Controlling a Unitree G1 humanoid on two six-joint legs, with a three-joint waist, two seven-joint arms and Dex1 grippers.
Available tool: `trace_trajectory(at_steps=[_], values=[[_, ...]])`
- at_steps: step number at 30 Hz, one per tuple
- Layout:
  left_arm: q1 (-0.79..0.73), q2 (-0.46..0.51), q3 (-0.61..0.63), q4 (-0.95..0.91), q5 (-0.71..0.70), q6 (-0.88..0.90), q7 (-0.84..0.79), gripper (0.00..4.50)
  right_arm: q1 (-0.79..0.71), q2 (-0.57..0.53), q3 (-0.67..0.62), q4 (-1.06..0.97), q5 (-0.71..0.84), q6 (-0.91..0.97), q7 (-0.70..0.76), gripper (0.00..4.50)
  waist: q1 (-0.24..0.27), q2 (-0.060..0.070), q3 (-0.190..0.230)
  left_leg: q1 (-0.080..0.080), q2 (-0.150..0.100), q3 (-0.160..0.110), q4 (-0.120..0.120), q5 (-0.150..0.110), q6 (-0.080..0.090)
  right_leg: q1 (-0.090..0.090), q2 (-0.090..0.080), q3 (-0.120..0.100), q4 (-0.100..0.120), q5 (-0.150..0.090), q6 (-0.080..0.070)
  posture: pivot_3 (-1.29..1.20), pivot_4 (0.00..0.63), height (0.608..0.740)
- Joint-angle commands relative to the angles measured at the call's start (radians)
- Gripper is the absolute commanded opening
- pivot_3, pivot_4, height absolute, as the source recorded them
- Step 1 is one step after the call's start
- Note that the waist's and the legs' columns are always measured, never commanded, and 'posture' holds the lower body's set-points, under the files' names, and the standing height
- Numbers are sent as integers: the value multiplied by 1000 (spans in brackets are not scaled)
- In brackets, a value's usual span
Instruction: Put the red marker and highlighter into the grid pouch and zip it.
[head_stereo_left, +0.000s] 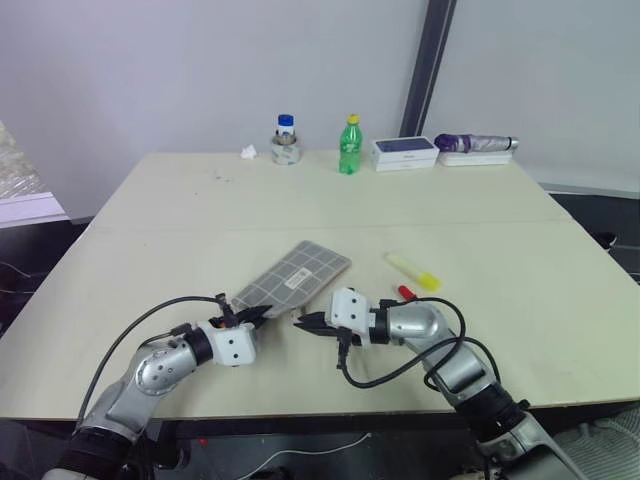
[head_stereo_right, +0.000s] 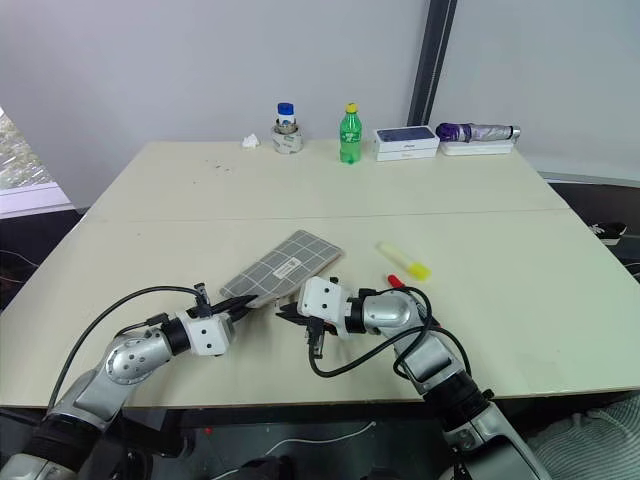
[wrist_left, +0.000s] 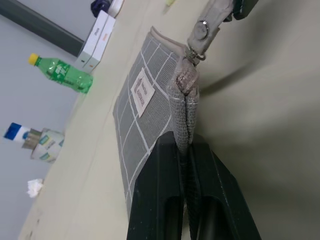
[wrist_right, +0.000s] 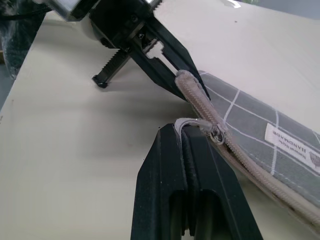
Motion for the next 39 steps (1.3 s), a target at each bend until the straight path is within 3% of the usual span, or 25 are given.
trace_trajectory(at_steps=[1,8,15,22,26,34,39], values=[[19,21,18,-8,-9,3,7,0,-17,13,-56,-11,38,-4,-16,869,0,0,0,0,0,0,0,0,0,0,0,0,0,0,0,0,150,740],[1,27,28,-9,28,-18,70,0,79,-78,-110,-73,61,9,14,4457,3,0,0,0,0,0,0,0,0,0,0,0,0,0,0,0,150,740],[4,48,38,-8,50,-62,126,0,257,-178,-324,-186,157,51,-57,4486,3,-1,0,0,1,0,0,0,0,1,0,0,-1,0,0,0,150,740],[20,65,34,32,25,-123,131,0,451,-143,-578,-420,279,213,-273,4486,3,-1,0,0,2,0,-1,0,0,0,0,0,-1,0,0,0,150,740],[3,55,29,63,42,-158,157,0,639,-162,-667,-495,202,212,-351,4486,21,-1,0,0,1,0,-1,0,0,1,-1,0,-2,0,0,0,150,740],[-20,42,2,90,52,-185,160,0,595,-181,-616,-413,125,241,-423,4486,19,-1,0,2,4,2,0,0,0,1,0,2,-2,1,-1,0,150,740],[-40,33,-5,96,48,-180,153,0,423,-167,-634,-323,176,318,-453,4486,22,-1,0,0,1,3,0,0,0,0,0,2,-2,1,-1,0,150,740]])
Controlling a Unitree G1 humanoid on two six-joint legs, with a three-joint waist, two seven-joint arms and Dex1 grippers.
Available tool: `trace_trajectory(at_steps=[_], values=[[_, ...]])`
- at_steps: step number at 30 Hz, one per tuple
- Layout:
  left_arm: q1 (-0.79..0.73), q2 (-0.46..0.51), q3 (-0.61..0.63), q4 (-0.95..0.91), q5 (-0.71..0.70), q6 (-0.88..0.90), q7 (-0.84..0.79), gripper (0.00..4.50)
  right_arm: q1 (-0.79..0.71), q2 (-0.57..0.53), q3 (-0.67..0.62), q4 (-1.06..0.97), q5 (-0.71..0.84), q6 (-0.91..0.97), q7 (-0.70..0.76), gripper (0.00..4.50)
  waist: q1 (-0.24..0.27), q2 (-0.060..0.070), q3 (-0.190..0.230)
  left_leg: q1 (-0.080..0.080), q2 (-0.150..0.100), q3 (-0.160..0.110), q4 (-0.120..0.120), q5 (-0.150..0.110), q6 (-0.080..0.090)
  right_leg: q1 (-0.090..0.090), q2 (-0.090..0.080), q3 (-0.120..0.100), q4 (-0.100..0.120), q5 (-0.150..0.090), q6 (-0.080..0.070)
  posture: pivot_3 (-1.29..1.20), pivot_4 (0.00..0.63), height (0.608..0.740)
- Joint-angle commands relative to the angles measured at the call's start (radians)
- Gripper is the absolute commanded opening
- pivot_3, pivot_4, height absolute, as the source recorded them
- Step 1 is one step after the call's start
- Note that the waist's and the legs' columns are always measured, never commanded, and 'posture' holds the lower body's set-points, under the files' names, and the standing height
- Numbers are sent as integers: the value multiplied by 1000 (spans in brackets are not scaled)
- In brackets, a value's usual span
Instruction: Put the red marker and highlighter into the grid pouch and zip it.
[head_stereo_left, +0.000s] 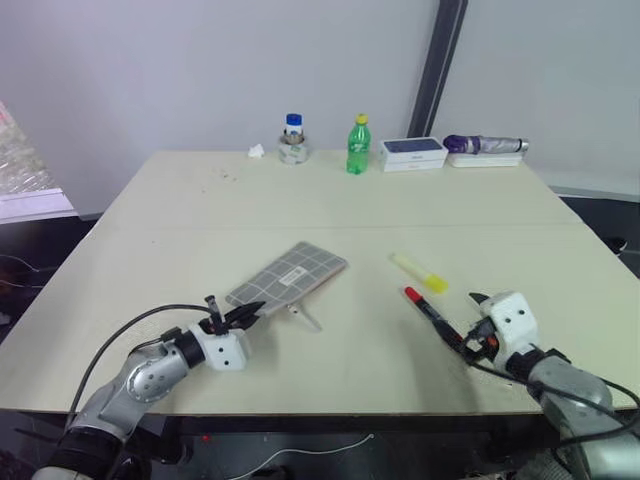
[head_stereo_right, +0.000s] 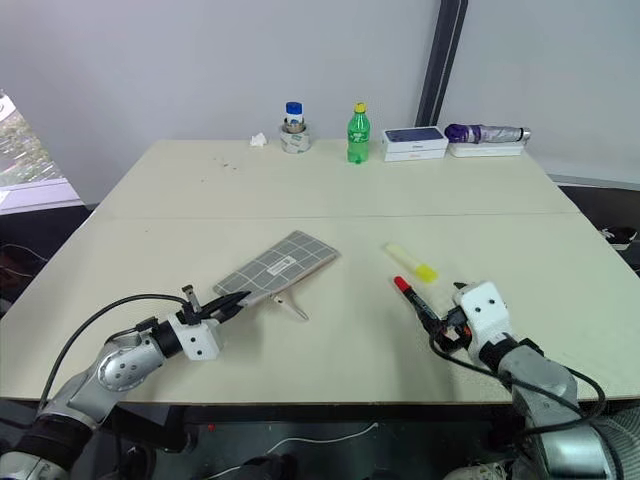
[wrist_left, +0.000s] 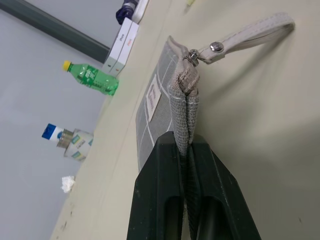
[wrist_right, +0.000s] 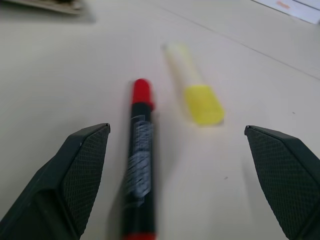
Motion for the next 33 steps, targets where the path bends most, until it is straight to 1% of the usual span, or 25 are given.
trace_trajectory(at_steps=[1,3,7,9,11,16,20,23,26,31,32,33], values=[[-17,-6,0,-16,-1,-6,5,0,-107,-4,-11,45,30,36,-12,4486,0,0,0,0,0,0,0,0,0,0,0,0,0,0,0,0,150,740],[-18,-9,-2,-25,0,0,2,0,-181,-20,27,132,12,71,-1,4486,-1,0,0,0,0,0,0,0,0,0,0,-1,0,0,0,0,150,740],[-21,-12,1,-39,-6,10,-7,0,-282,-51,97,286,-36,71,30,4486,2,0,0,0,-1,1,0,0,0,0,0,-1,0,0,0,0,150,740],[-23,-9,4,-48,-9,17,-11,0,-383,-49,97,399,-25,86,36,4486,-1,0,0,0,-1,2,0,0,0,0,0,-1,0,0,0,0,150,740],[-21,-8,7,-58,-11,25,-14,0,-439,-54,97,469,-27,79,37,4486,-5,0,0,0,-1,2,1,0,0,0,0,0,1,0,0,0,150,740],[-2,-13,9,-90,-8,45,-13,0,-479,-77,111,557,-22,94,95,4486,0,0,0,-1,-1,2,0,0,0,-1,0,-1,0,0,0,0,150,740],[9,-12,9,-100,-8,54,-11,0,-484,-101,140,597,-33,63,165,4486,-1,0,0,-2,-1,3,0,0,0,-1,0,-1,0,0,0,0,150,740],[11,-11,10,-103,-9,56,-11,0,-499,-118,160,645,-56,34,186,4486,-3,0,0,-1,-1,2,0,0,0,0,0,-1,0,0,0,0,150,740],[9,-13,9,-106,-9,60,-12,0,-533,-113,154,698,-73,27,156,3684,-4,0,0,-1,-1,2,0,0,0,0,0,-1,0,0,0,0,150,740],[5,-15,14,-123,-26,69,-16,0,-558,-105,136,725,-57,24,159,990,0,0,0,-1,-1,2,0,0,0,-1,0,-1,0,0,0,0,150,740],[4,-14,17,-124,-32,72,-18,0,-556,-105,132,714,-47,26,167,852,-1,0,0,-1,-1,2,0,0,0,0,0,-1,0,0,0,0,150,740],[4,-13,18,-125,-35,73,-20,0,-550,-106,132,695,-40,17,179,854,-1,0,0,-1,-1,3,0,0,0,-1,0,-1,0,0,0,0,150,740]])
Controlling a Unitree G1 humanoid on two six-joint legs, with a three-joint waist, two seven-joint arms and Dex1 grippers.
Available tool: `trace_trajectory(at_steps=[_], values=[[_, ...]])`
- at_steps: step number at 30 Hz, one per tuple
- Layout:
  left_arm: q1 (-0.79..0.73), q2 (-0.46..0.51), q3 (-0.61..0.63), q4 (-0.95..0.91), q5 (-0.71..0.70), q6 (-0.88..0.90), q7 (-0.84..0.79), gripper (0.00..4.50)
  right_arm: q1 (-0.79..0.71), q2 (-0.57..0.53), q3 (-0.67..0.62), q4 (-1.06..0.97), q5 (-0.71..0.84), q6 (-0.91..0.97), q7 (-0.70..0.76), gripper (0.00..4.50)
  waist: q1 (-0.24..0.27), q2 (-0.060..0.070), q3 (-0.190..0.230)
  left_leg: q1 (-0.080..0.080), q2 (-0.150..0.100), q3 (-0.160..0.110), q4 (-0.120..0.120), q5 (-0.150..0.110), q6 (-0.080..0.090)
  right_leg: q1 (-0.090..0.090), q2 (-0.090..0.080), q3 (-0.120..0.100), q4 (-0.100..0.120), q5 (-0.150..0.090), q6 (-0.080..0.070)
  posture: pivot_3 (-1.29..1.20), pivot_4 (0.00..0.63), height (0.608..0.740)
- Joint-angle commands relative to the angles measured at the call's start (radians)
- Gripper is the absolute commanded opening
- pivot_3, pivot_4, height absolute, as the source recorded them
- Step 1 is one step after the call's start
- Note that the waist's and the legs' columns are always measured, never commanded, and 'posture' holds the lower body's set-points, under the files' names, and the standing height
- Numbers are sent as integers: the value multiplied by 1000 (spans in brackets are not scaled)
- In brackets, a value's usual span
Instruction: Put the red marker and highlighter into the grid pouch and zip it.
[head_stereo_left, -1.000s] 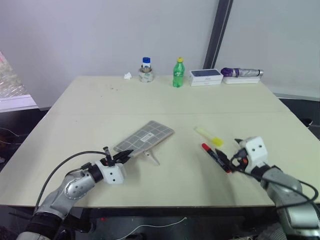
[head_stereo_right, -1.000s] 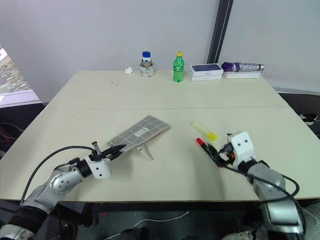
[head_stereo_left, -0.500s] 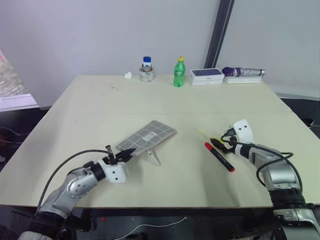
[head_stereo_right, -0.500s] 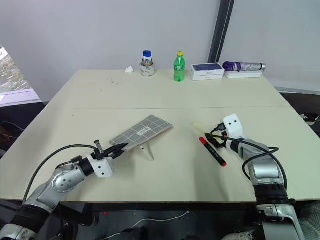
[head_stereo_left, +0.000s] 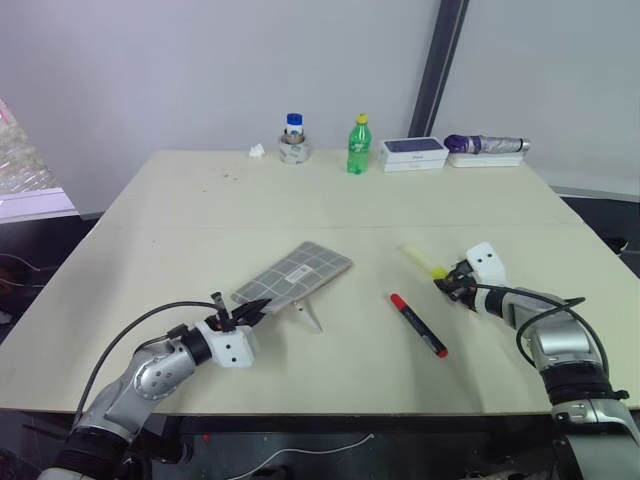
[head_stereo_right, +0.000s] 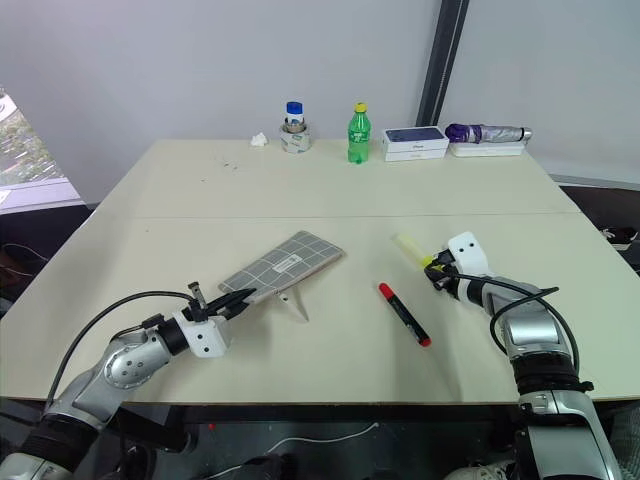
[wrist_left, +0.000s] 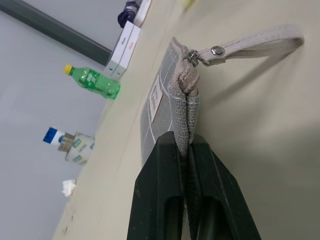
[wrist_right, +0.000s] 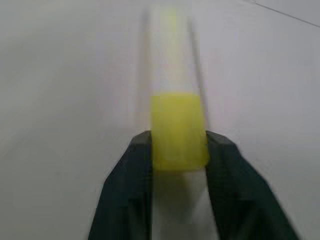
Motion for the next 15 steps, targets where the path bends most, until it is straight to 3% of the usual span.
trace_trajectory(at_steps=[1,6,11,15], values=[[-9,2,26,-31,-40,4,-3,0,0,-5,-24,-81,44,-25,49,854,-1,0,0,0,0,0,0,0,0,0,0,0,0,0,0,0,150,740],[-16,-23,50,-20,-112,34,-5,0,107,-18,31,-361,114,-59,215,854,-3,0,0,0,1,-1,0,0,0,0,0,0,0,0,0,0,150,740],[-30,-45,48,-35,-135,49,-10,0,162,-13,79,-558,156,75,225,854,-2,0,0,0,1,-1,0,0,0,0,0,0,0,0,0,0,150,740],[-35,-53,41,-35,-128,47,-11,0,159,3,92,-595,155,101,197,854,1,0,0,0,1,-2,1,0,0,0,0,0,0,0,0,0,150,740]])
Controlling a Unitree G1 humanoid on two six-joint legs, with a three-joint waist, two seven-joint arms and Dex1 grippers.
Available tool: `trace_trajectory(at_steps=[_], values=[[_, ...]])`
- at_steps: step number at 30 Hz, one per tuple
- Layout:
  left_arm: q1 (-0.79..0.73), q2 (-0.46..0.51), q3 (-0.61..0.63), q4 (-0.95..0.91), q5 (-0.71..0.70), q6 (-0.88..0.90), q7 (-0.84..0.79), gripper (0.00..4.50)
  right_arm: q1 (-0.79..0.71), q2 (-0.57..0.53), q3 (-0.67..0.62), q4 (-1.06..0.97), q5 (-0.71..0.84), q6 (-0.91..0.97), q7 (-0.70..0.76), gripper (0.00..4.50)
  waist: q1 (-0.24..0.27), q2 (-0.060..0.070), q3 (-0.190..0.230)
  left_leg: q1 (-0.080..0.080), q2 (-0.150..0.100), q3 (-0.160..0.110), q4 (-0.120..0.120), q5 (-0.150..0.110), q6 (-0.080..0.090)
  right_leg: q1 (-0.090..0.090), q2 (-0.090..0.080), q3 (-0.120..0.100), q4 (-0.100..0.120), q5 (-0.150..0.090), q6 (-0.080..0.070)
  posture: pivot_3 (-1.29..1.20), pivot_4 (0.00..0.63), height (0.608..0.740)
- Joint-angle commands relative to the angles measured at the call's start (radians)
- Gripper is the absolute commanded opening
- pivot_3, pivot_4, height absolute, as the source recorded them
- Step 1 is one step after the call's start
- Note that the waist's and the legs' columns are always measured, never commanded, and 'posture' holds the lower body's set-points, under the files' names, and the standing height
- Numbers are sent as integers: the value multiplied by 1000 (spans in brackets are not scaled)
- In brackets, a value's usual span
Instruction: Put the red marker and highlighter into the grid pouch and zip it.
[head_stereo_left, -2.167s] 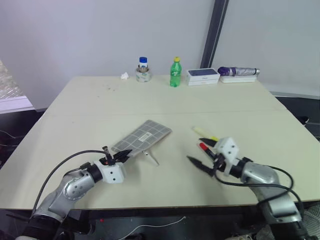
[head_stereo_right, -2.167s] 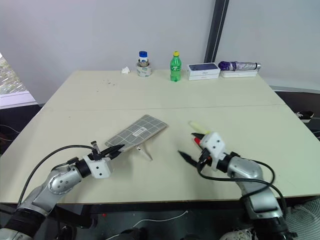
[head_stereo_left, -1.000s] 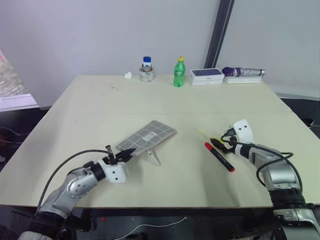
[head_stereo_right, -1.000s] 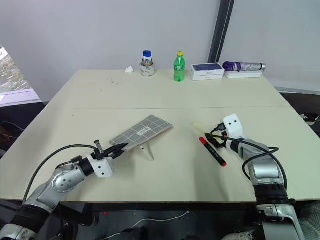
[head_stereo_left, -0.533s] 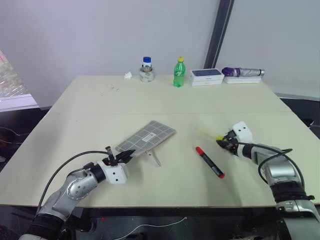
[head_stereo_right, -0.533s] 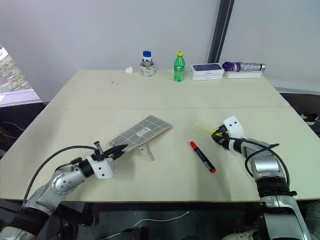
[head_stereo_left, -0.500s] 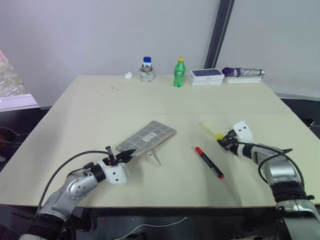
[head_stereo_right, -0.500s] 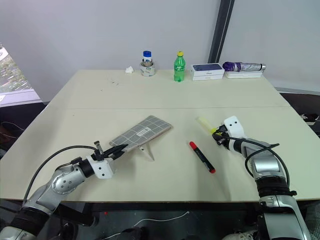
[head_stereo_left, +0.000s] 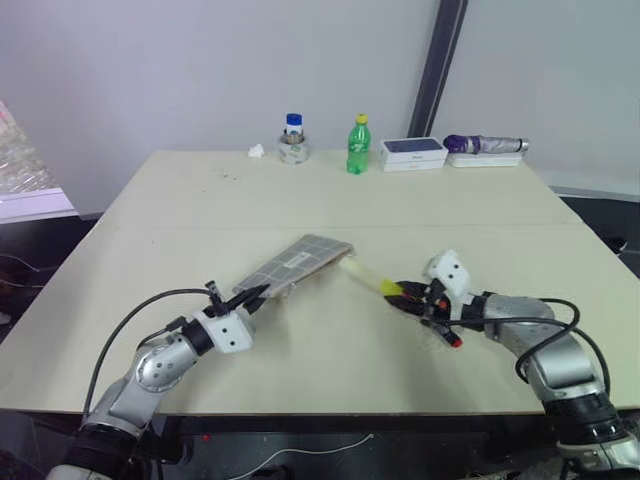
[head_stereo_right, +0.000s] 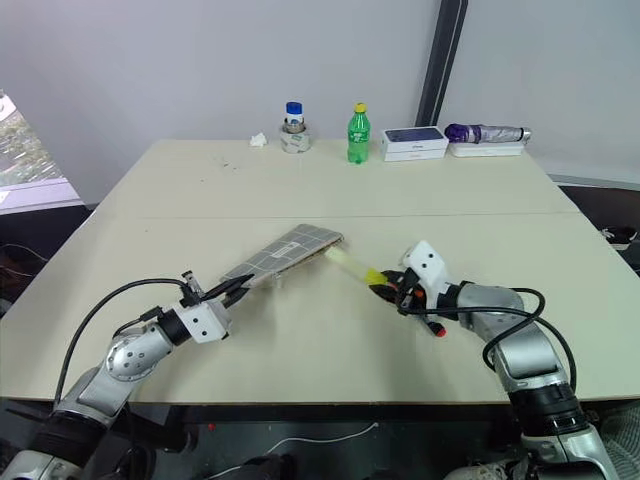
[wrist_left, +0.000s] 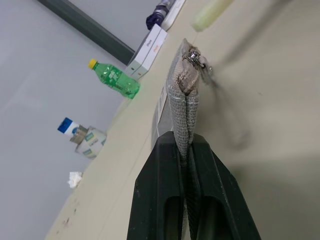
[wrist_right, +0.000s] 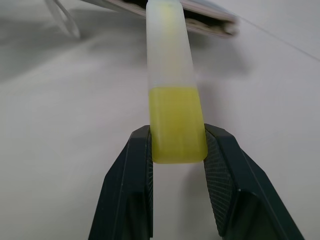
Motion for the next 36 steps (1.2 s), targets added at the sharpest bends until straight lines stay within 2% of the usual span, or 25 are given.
trace_trajectory(at_steps=[1,15,20,23,36], values=[[-14,-5,21,-32,-19,0,2,0,-16,2,-9,-52,8,4,-19,854,1,0,0,0,0,0,0,0,0,0,0,0,0,0,0,0,150,740],[0,1,12,-81,6,23,-30,0,-48,25,19,-11,-13,13,-57,854,2,0,0,0,-1,1,0,0,0,0,0,0,0,0,0,0,150,740],[23,1,21,-107,9,42,-28,0,-24,-27,-47,-13,13,11,-34,854,2,0,0,0,-1,0,0,0,0,0,0,0,0,0,0,0,150,740],[28,0,23,-114,10,48,-25,0,15,-53,-40,-34,13,13,-12,854,2,0,0,0,0,0,0,0,0,0,0,0,0,0,0,0,150,740],[23,2,-4,-118,46,33,-35,0,4,-10,6,-31,1,8,-49,854,0,0,0,0,0,0,0,0,0,0,0,0,0,0,0,0,150,740]])
